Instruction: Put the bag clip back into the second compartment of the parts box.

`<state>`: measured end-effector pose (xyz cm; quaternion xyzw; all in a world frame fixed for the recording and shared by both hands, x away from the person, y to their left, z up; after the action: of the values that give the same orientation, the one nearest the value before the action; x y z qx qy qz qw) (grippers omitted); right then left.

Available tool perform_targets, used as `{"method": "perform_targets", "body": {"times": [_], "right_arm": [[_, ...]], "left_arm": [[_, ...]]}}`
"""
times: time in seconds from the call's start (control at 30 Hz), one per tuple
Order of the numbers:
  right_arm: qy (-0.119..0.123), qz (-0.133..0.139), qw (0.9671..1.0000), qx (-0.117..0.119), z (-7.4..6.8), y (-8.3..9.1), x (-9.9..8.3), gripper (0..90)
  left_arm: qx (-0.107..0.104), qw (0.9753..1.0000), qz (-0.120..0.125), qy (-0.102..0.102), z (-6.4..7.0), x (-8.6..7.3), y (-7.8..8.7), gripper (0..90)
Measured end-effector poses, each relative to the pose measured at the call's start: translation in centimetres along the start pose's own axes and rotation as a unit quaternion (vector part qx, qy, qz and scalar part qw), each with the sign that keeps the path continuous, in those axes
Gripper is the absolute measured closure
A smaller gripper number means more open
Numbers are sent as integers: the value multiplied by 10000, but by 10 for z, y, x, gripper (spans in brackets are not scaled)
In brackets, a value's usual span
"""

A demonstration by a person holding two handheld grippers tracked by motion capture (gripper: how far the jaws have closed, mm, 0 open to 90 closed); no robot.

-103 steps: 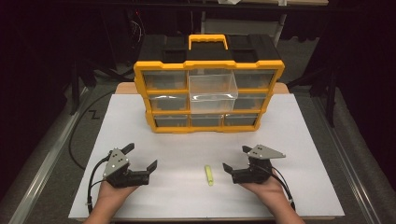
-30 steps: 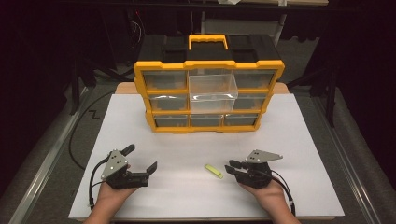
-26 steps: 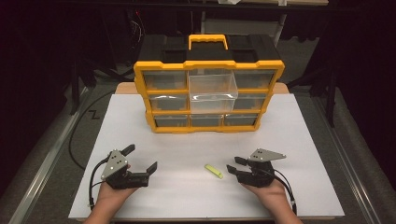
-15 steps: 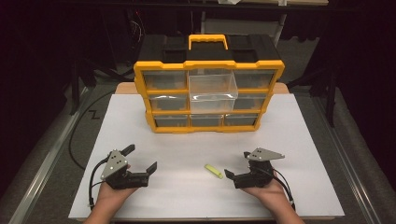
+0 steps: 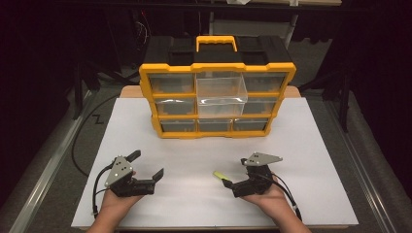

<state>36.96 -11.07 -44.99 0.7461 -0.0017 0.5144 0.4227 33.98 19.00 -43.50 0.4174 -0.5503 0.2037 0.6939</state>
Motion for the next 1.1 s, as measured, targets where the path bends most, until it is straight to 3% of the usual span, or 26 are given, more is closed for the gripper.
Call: {"method": "perform_targets", "body": {"times": [0.07,0.23,0.37,0.43,0.5,0.57,0.77,1.1], "right_arm": [[144,-117,9998,55,-4,-9,4,12],[197,-193,9995,180,-8,-23,11,64],[207,-211,9992,250,-10,-33,12,196],[204,-261,9991,252,-10,-34,11,225],[264,-341,9988,222,-9,-35,8,302],[272,-468,9980,342,-9,-36,2,407],[390,-670,9964,342,-12,-37,-6,562],[505,-772,9954,275,-10,-37,-10,703]], "left_arm": [[-9,10000,13,6,0,0,0,4],[-11,10000,30,24,0,0,1,4],[-32,10000,23,2,0,0,0,4],[-36,10000,16,-9,0,0,0,4],[-35,10000,7,0,0,0,0,4],[-28,10000,-24,50,0,0,0,4],[48,9999,-102,36,-2,-2,-1,4],[41,10000,-70,49,-1,-1,-1,4]]}}
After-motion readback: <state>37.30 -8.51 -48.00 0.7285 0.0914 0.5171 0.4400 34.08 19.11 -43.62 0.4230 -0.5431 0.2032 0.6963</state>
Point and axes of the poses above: each handheld gripper's, and its own axes: y roughly backward along the jaws, x roughly out of its top, z roughly to its right, the point moved 7 cm from there along -y, roughly forward along the jaws, and after that the axes turned 2 degrees about -z, right-handed, at the moved point
